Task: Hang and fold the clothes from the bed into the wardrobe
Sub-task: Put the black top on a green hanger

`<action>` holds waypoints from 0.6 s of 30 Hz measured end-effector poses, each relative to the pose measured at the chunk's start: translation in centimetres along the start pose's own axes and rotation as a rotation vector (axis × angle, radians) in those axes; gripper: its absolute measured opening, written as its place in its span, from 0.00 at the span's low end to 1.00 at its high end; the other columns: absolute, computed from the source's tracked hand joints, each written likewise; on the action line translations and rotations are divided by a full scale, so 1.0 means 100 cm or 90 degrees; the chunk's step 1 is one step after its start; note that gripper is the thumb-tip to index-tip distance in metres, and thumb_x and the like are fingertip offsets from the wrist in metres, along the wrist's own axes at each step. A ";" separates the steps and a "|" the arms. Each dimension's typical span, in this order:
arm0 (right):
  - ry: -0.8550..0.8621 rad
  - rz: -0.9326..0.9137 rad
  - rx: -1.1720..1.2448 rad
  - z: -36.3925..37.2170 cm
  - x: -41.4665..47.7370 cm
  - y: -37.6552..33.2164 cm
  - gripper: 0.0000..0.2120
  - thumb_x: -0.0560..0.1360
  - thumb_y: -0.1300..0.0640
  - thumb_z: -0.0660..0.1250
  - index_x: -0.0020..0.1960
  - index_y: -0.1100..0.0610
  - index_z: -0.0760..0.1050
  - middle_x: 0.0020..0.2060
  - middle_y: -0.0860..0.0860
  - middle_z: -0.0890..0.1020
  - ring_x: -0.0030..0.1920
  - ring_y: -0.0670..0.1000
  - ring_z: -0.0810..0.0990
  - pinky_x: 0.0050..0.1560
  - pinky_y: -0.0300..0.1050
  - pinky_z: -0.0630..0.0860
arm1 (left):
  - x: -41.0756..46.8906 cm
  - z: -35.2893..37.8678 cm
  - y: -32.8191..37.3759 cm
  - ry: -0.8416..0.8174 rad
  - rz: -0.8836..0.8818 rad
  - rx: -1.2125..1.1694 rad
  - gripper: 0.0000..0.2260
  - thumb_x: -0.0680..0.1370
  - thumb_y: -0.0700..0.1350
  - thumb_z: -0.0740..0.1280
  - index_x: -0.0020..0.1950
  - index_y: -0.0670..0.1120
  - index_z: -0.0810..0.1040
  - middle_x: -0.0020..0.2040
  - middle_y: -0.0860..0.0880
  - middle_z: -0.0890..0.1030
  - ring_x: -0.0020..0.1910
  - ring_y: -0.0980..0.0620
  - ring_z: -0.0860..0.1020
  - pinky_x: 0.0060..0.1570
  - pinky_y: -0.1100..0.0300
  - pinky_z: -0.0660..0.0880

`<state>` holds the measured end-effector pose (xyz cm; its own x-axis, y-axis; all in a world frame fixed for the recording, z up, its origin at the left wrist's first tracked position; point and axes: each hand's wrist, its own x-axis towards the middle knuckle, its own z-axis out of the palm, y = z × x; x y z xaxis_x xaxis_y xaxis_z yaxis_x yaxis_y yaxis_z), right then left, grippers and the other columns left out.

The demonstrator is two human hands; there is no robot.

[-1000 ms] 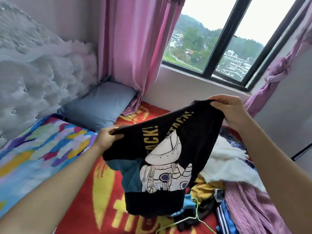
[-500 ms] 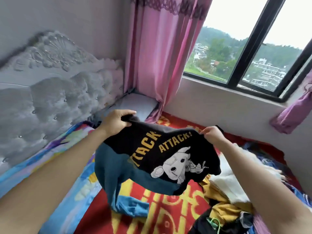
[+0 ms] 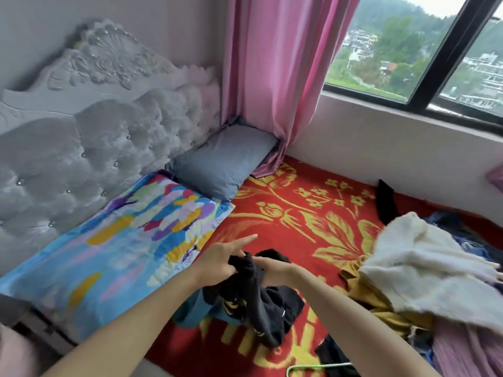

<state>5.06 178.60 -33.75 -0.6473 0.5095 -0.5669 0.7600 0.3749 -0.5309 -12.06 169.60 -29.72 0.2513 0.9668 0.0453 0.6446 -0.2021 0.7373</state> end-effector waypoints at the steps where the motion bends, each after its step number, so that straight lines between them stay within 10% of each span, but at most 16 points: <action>1: -0.003 -0.012 -0.008 0.008 0.001 -0.005 0.28 0.71 0.68 0.64 0.69 0.52 0.66 0.58 0.55 0.77 0.56 0.61 0.76 0.52 0.59 0.73 | -0.003 -0.002 -0.002 0.018 -0.005 -0.025 0.42 0.66 0.37 0.60 0.62 0.81 0.54 0.45 0.58 0.79 0.49 0.64 0.76 0.54 0.68 0.71; 8: 0.036 -0.080 0.020 -0.014 -0.014 -0.021 0.19 0.71 0.63 0.71 0.61 0.60 0.74 0.53 0.53 0.81 0.52 0.48 0.77 0.55 0.43 0.72 | -0.021 -0.015 -0.004 0.065 -0.040 -0.083 0.38 0.68 0.26 0.62 0.72 0.56 0.64 0.37 0.66 0.79 0.40 0.66 0.77 0.46 0.73 0.69; 18: 0.038 -0.020 0.144 -0.048 -0.056 0.001 0.26 0.63 0.50 0.73 0.59 0.56 0.76 0.56 0.54 0.81 0.58 0.56 0.79 0.61 0.57 0.74 | -0.005 -0.025 0.012 0.067 -0.006 -0.048 0.39 0.67 0.29 0.61 0.66 0.68 0.64 0.39 0.63 0.78 0.45 0.61 0.78 0.45 0.70 0.73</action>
<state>9.02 179.49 -27.62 -0.6608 0.5478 -0.5131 0.7027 0.2113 -0.6794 -13.23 169.22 -27.10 0.1665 0.9804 0.1055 0.5890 -0.1847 0.7867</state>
